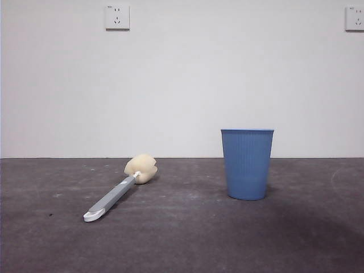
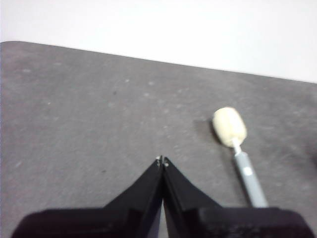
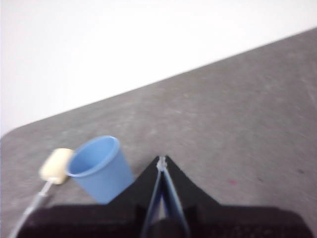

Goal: Pick up the cup brush,pick up the cup,insert the brush into the cup,clean the cup,put the cup brush back,put the cup back to the fixed position on the table

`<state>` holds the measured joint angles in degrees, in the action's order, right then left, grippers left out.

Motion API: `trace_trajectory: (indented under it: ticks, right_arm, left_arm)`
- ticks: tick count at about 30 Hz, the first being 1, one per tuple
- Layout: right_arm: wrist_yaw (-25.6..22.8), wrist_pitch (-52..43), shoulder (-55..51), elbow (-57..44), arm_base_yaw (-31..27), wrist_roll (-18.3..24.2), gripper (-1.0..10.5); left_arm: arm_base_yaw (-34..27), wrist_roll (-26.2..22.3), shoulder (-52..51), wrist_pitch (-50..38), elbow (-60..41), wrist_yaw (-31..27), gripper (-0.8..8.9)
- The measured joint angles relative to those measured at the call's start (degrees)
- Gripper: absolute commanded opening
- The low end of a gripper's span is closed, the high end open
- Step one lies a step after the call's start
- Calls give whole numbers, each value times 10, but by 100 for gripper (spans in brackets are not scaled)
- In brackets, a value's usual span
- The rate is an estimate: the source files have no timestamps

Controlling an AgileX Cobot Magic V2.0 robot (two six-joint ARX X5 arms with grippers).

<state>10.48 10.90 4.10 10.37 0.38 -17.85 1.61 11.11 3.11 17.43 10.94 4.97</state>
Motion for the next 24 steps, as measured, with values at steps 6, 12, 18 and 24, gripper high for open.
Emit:
trace_trajectory:
  ticks: [6, 12, 18, 24]
  right_arm:
    - [78, 55, 76, 85, 0, 3, -12]
    - [193, 180, 174, 198, 4, 66, -12]
    - [222, 355, 269, 316, 27, 169, -12]
    - [222, 480, 343, 384, 49, 258, -10]
  left_arm:
    - [0, 7, 76, 70, 98, 42, -6]
    - [0, -32, 166, 169, 204, 107, -7]
    - [0, -89, 223, 257, 269, 185, -7]
    - [0, -133, 245, 323, 288, 253, -3]
